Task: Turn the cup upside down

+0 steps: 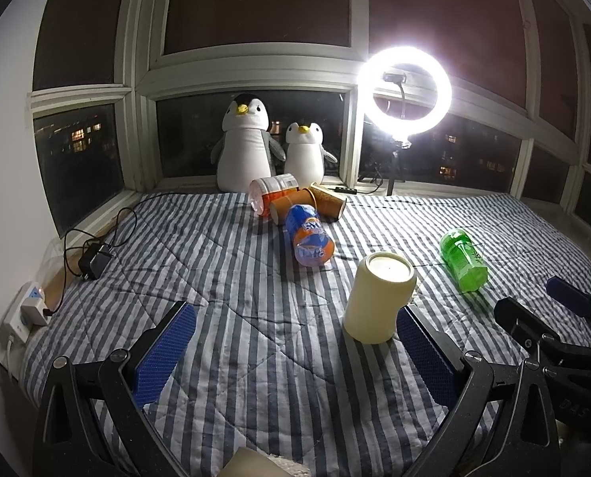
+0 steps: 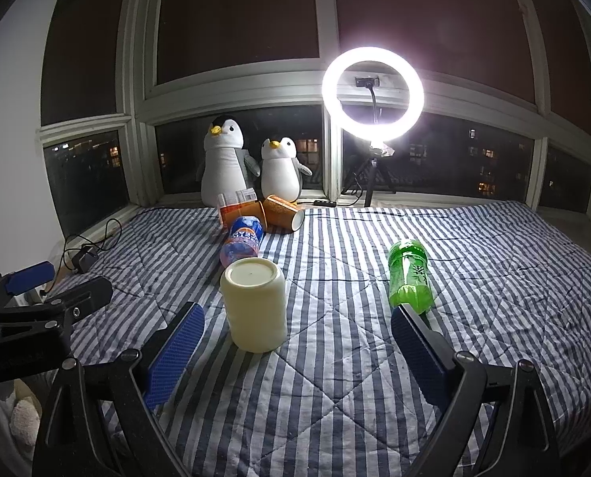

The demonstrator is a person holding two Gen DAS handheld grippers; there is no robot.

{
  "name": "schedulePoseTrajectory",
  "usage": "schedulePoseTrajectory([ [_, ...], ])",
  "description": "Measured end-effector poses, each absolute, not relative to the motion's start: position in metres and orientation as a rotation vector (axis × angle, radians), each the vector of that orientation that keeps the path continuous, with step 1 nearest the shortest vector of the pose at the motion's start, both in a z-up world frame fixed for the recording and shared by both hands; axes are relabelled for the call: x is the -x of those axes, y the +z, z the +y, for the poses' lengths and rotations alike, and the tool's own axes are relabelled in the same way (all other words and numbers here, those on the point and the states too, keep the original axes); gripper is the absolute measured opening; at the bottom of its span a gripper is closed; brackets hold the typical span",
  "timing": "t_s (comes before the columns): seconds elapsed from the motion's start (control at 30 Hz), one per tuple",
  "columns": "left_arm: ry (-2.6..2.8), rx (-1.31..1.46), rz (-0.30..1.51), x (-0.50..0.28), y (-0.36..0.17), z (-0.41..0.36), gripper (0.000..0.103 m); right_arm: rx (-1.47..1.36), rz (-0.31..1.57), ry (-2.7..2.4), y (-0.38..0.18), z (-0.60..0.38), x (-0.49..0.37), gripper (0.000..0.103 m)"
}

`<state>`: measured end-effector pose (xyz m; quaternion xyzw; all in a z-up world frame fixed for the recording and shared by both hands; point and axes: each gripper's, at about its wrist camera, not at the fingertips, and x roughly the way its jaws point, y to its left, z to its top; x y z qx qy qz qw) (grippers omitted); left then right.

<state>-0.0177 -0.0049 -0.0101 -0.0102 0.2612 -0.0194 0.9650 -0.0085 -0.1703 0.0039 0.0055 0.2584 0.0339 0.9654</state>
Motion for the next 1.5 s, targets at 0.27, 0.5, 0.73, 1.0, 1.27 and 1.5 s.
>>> schedulePoseTrajectory([
  [0.27, -0.043, 0.020, 0.531, 0.0170, -0.0084, -0.0062, 0.102, -0.014, 0.522, 0.067, 0.0035, -0.1714, 0.0085, 0.093],
  [0.5, -0.044, 0.021, 0.531, 0.0166, -0.0076, -0.0062, 0.102, -0.014, 0.525, 0.068, 0.0028, -0.1717, 0.0086, 0.093],
  [0.73, -0.045, 0.021, 0.530, 0.0169, -0.0082, -0.0059, 0.102, -0.016, 0.523, 0.066, 0.0032, -0.1720, 0.0087, 0.094],
  [1.0, -0.047, 0.022, 0.530, 0.0172, -0.0075, -0.0073, 0.102, -0.018, 0.522, 0.064, 0.0016, -0.1727, 0.0097, 0.094],
  [1.27, -0.048, 0.022, 0.528, 0.0170, -0.0069, -0.0088, 0.102, -0.022, 0.523, 0.061, 0.0007, -0.1746, 0.0103, 0.094],
  [1.5, -0.049, 0.027, 0.525, 0.0167, -0.0050, -0.0099, 0.102, -0.023, 0.524, 0.060, 0.0009, -0.1754, 0.0101, 0.094],
])
